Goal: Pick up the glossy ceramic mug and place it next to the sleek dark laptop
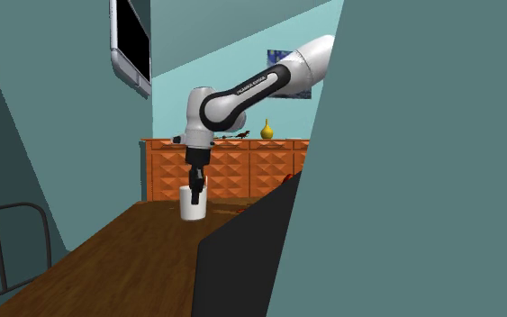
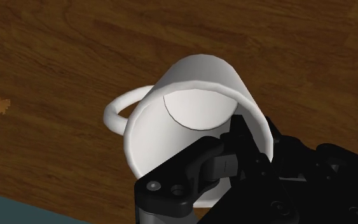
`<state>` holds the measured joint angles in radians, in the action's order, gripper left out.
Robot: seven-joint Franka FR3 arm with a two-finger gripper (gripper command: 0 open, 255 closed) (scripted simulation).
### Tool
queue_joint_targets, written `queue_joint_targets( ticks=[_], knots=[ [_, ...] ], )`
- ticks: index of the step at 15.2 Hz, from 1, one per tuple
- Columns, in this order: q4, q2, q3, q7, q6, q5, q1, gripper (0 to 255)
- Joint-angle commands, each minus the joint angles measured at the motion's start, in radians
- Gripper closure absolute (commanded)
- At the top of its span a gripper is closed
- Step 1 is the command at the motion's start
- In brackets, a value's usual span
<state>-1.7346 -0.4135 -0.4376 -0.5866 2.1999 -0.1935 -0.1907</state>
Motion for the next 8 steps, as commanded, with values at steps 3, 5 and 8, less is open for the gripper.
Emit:
queue_joint_targets(
  ticks=[3,5,8],
  knots=[
    [0.025,0.022,-0.007,0.008,-0.045,0.013,0.003,255],
    [0.039,0.032,-0.009,0.011,-0.068,0.019,0.005,255],
    [0.062,0.045,-0.013,0.016,-0.103,0.027,0.006,255]
  ],
)
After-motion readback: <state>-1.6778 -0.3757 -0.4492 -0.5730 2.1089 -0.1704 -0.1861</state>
